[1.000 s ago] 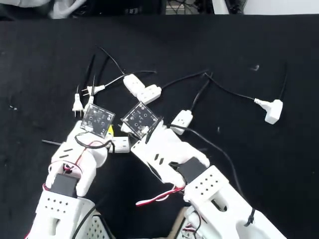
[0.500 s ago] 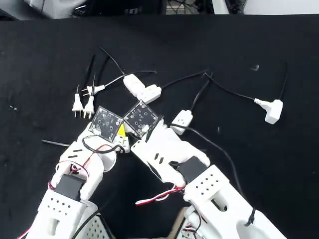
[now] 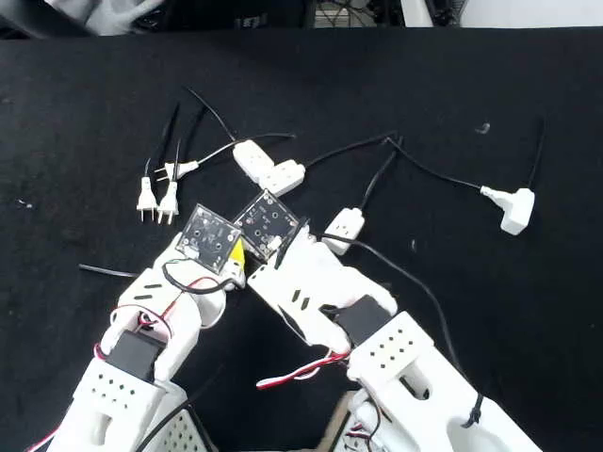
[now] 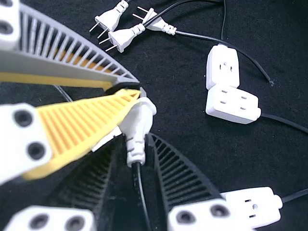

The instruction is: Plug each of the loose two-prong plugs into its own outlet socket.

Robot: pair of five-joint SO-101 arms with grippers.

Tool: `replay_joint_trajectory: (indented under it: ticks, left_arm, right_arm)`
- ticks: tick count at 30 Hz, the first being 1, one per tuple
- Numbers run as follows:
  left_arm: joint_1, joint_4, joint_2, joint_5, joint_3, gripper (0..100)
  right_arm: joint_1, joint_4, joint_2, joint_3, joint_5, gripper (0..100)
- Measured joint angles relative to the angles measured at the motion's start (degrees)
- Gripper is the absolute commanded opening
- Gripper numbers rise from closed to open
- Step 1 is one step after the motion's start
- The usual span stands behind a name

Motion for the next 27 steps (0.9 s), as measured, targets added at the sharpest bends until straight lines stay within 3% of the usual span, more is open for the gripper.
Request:
replay_joint_trajectory:
  ticks: [18, 27]
  left_arm:
    - [0.26, -3.78, 0.18, 0.0, 0.88, 3]
    - [0.18, -6.86, 9.05, 0.0, 0.7, 3]
  right_arm:
    - [0.0, 0.0, 0.0, 0.0, 0.0, 1.1]
    - [0.09, 0.0, 0.0, 0.09, -0.18, 1.1]
